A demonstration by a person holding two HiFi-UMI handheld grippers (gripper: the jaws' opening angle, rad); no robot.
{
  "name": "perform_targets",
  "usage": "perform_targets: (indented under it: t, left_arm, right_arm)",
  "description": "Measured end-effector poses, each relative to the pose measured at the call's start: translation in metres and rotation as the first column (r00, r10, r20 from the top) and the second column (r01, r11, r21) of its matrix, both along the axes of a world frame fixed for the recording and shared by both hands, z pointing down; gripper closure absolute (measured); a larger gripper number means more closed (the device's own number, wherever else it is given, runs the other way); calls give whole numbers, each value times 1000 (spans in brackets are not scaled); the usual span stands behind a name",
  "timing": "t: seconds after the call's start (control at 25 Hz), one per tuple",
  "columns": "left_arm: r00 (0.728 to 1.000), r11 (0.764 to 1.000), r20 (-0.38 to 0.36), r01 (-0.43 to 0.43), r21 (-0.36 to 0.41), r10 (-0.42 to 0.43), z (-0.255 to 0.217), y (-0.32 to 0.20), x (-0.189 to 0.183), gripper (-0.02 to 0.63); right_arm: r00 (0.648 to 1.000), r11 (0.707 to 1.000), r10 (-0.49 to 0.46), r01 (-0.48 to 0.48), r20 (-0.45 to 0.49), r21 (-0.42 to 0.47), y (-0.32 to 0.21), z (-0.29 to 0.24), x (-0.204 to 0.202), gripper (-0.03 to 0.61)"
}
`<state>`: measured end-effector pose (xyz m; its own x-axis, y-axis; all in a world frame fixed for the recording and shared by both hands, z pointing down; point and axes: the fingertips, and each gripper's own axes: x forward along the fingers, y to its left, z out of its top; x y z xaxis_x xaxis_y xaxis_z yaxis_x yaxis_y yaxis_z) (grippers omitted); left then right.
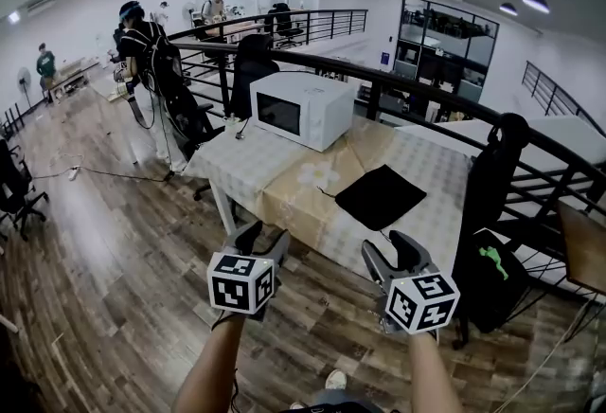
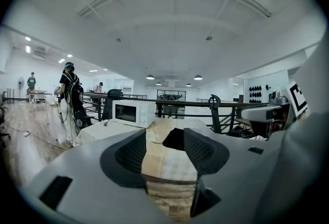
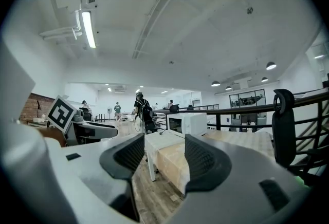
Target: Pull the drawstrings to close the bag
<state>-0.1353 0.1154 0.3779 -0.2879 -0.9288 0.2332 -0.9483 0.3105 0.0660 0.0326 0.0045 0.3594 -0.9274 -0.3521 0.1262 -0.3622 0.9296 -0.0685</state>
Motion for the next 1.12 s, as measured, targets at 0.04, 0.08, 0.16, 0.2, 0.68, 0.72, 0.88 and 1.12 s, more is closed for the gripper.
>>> perform_targets:
  t: [0.04, 0.08, 0.16, 0.2, 0.68, 0.72, 0.88, 1.12]
  left_arm:
    - [1000, 1000, 3, -4, -2, 4, 0, -2, -1, 383]
    - [1000, 1000, 6, -9, -4, 9, 1, -5, -1, 383]
    - [1000, 1000, 9, -18, -10, 18, 4, -11, -4, 383]
    - [1000, 1000, 10, -21, -13, 21, 5, -15, -6, 383]
    - [997, 997, 19, -72, -38, 72, 20, -92, -38, 383]
    - [997, 996, 19, -76, -42, 77, 22, -102, -42, 383]
    - [996, 995, 16, -87, -50, 88, 26, -143, -60, 383]
    - [993, 990, -9, -121, -67, 120, 37, -218, -76, 383]
  right_arm:
    - [1000, 1000, 10, -10, 3, 1, -3, 0, 1, 347]
    - [1000, 1000, 21, -21, 7, 1, -7, 1, 2, 347]
    - [999, 999, 42, -42, 13, -3, -16, 3, 3, 347]
    - [999, 999, 50, -50, 15, -5, -21, 4, 3, 347]
    - [996, 996, 89, -89, 6, -28, -91, 28, -31, 347]
    - [996, 995, 94, -94, 6, -31, -100, 29, -34, 347]
    - [994, 993, 111, -111, 5, -40, -140, 34, -51, 347]
    - [990, 988, 141, -142, -16, -55, -207, 42, -66, 347]
